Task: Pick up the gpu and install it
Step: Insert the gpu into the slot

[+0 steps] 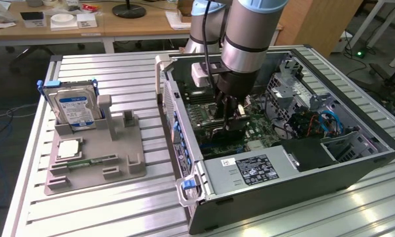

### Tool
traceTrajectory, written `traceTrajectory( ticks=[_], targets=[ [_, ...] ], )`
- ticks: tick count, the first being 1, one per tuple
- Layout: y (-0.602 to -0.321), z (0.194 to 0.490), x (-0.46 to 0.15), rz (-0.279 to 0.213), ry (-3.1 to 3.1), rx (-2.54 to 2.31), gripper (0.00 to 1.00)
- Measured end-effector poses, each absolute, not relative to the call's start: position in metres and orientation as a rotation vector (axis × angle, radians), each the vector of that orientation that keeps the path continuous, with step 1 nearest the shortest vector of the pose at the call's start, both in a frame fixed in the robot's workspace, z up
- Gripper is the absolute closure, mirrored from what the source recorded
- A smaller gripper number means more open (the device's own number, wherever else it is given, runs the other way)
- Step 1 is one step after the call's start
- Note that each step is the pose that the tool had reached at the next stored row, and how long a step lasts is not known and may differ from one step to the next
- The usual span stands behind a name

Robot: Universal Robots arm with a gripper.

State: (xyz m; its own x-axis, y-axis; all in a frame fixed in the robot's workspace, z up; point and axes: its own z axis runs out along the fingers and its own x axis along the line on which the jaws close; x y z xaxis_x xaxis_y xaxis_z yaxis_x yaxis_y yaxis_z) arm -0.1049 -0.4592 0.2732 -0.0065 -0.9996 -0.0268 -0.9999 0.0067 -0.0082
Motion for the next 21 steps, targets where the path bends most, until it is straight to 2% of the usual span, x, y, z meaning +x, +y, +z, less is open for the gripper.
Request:
traceTrajectory(
  ticks=[5, 8, 9, 12, 14, 15, 16, 21],
  targets=[
    [-0.4592, 0.2732, -0.1049, 0.02, 2.211, -2.197, 0.46],
    [-0.4592, 0.2732, -0.1049, 0.02, 2.211, -2.197, 0.64],
    [-0.4592, 0.2732, -0.1049, 0.02, 2.211, -2.197, 0.64],
    [-0.4592, 0.2732, -0.1049, 0.02, 2.211, -2.197, 0.82],
    [-0.4592, 0.2732, -0.1049, 0.02, 2.211, -2.197, 0.82],
    [-0.4592, 0.2732, -0.1049, 0.02, 2.211, -2.197, 0.88],
    [-0.4592, 0.2732, -0.1049, 0.02, 2.211, -2.197, 0.89],
    [-0.4592, 0.2732, -0.1049, 0.02, 2.211, -2.197, 0.89]
  ],
)
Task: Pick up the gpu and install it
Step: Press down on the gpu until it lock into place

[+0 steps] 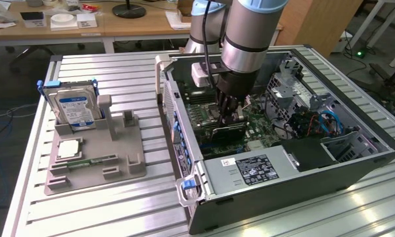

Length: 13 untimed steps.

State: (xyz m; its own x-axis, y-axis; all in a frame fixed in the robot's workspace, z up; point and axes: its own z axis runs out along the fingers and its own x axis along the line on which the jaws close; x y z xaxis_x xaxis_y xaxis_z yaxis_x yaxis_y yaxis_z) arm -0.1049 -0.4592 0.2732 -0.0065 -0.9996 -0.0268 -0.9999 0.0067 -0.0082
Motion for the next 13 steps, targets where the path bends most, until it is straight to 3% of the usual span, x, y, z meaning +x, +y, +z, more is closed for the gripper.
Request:
traceTrajectory(
  ticks=[13],
  targets=[
    [-0.4592, 0.2732, -0.106, 0.02, 2.211, -2.197, 0.89]
  ],
)
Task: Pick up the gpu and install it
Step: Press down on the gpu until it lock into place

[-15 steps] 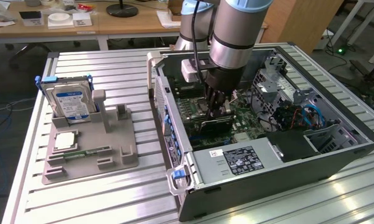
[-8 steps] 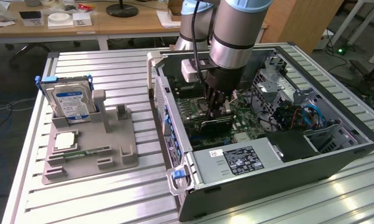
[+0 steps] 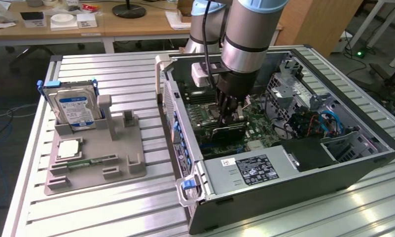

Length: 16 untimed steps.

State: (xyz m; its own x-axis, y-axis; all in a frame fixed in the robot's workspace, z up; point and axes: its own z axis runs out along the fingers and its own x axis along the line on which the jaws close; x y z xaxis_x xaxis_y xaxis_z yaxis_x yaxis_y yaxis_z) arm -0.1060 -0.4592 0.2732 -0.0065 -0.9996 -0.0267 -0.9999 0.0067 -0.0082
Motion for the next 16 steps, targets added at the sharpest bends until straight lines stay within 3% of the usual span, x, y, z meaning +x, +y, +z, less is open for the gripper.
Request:
traceTrajectory(
  ticks=[10, 16],
  targets=[
    [-0.4592, 0.2781, -0.1155, 0.024, 2.213, -2.198, 0.89],
    [-0.4592, 0.2793, -0.1155, 0.075, 2.236, -2.22, 0.89]
  ],
)
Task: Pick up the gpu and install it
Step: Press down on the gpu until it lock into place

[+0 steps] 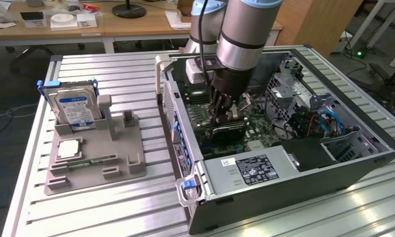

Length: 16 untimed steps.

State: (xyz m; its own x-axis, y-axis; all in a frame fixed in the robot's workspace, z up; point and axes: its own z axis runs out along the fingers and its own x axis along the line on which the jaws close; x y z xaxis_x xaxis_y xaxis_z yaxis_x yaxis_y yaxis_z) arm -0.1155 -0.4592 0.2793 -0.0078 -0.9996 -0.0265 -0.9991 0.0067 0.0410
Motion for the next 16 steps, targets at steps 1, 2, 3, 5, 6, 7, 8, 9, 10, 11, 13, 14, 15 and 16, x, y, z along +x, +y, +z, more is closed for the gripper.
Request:
traceTrajectory(
  ticks=[1, 2, 3, 5, 6, 7, 8, 9, 10, 11, 13, 14, 15, 16],
  targets=[
    [-0.4592, 0.2794, -0.1156, -0.088, -2.216, 2.199, 0.89],
    [-0.4592, 0.2795, -0.1156, -0.101, -2.209, 2.193, 0.89],
    [-0.4592, 0.2796, -0.1156, -0.113, -2.203, 2.187, 0.89],
    [-0.4592, 0.2795, -0.1156, -0.141, -2.19, 2.172, 0.89],
    [-0.4592, 0.2795, -0.1156, -0.155, -2.183, 2.165, 0.89],
    [-0.4592, 0.2795, -0.1156, -0.171, -2.175, 2.157, 0.89],
    [-0.4592, 0.2797, -0.1156, -0.187, -2.167, 2.148, 0.89],
    [-0.4591, 0.28, -0.1156, -0.2, -2.16, 2.141, 0.89],
    [-0.4591, 0.2803, -0.1156, -0.211, -2.154, 2.135, 0.89],
    [-0.459, 0.2808, -0.1156, -0.219, -2.15, 2.131, 0.89],
    [-0.4586, 0.2818, -0.1156, -0.236, -2.141, 2.121, 0.89],
    [-0.4584, 0.2823, -0.1156, -0.246, -2.135, 2.115, 0.89],
    [-0.4582, 0.2827, -0.1156, -0.256, -2.13, 2.109, 0.89],
    [-0.458, 0.2829, -0.1156, -0.269, -2.123, 2.102, 0.89]
  ],
)
